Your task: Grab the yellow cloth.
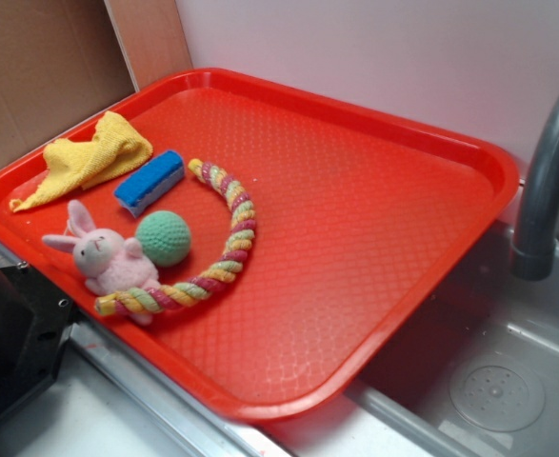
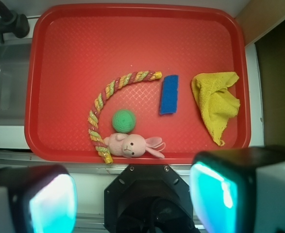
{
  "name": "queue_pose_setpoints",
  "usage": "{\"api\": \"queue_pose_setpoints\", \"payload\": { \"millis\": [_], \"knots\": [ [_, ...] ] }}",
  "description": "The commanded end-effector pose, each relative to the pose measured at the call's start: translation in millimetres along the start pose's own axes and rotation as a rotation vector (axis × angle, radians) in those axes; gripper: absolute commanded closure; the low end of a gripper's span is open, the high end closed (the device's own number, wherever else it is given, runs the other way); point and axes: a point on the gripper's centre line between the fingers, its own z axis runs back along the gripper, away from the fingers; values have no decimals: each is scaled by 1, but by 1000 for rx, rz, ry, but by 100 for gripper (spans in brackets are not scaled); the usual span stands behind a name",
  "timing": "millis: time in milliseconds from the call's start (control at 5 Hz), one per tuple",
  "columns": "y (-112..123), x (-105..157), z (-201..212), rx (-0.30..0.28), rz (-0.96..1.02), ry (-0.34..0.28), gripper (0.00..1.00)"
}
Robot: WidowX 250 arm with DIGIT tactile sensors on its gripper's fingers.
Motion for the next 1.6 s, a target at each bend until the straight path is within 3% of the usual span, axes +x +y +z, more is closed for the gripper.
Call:
{"api": "queue_pose_setpoints", "payload": {
  "millis": [0, 200, 400, 600, 800, 1000, 1200, 1400],
  "knots": [
    [0, 0, 0, 0, 0, 0, 0],
    [51, -8, -36, 0, 254, 31, 0],
    [88, -21, -55, -4, 503, -15, 0],
    [105, -26, -72, 78, 711, -96, 0],
    [124, -11, -108, 156, 732, -99, 0],
    [136, 6, -134, 128, 610, -78, 0],
    [146, 19, -173, 68, 372, 47, 0],
    [144, 12, -179, 30, 125, 92, 0]
  ]
}}
